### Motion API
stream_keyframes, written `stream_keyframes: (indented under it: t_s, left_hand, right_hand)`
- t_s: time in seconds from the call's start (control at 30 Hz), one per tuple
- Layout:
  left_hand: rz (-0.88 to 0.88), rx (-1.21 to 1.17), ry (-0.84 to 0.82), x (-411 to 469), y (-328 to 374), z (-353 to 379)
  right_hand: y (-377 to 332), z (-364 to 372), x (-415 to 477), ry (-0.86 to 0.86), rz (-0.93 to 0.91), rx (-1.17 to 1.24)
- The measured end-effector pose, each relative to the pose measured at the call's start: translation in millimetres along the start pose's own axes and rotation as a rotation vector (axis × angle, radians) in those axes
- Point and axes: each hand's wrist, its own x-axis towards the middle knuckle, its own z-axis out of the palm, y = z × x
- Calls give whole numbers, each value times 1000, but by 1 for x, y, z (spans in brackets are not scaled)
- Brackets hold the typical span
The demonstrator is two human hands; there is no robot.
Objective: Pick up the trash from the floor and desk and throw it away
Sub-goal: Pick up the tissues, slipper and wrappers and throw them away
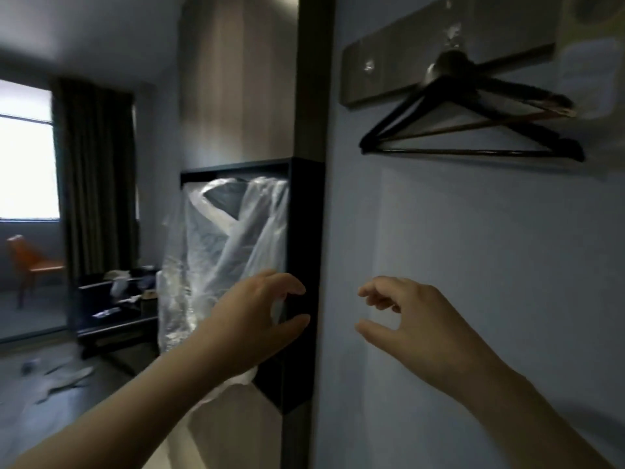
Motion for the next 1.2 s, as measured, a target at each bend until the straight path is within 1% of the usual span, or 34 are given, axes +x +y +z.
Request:
stream_keyframes:
  t_s: [0.1,0.23,0.4,0.6,0.8,1.0,1.2]
  left_hand:
    - [-58,51,35,-28,-51,-43]
    - [-128,134,38,-63,-111,-94]
    - [-238,253,84,-94,-182,-139]
    - [-372,314,107,-125,-265,-167]
    - [-485,408,149,-129,-355,-192]
    - [-612,493,140,-119,-449,-212]
    - [-709,505,124,-121,-545,-222]
  right_hand:
    - [-52,38,25,-14,-77,35]
    - [-116,90,55,-55,-159,87]
    - [-179,154,93,-109,-254,132]
    - [-238,233,149,-194,-380,149]
    - [-286,328,220,-263,-507,204]
    - [-319,415,296,-342,-576,234]
    - [-364,497,358,-441,-626,236]
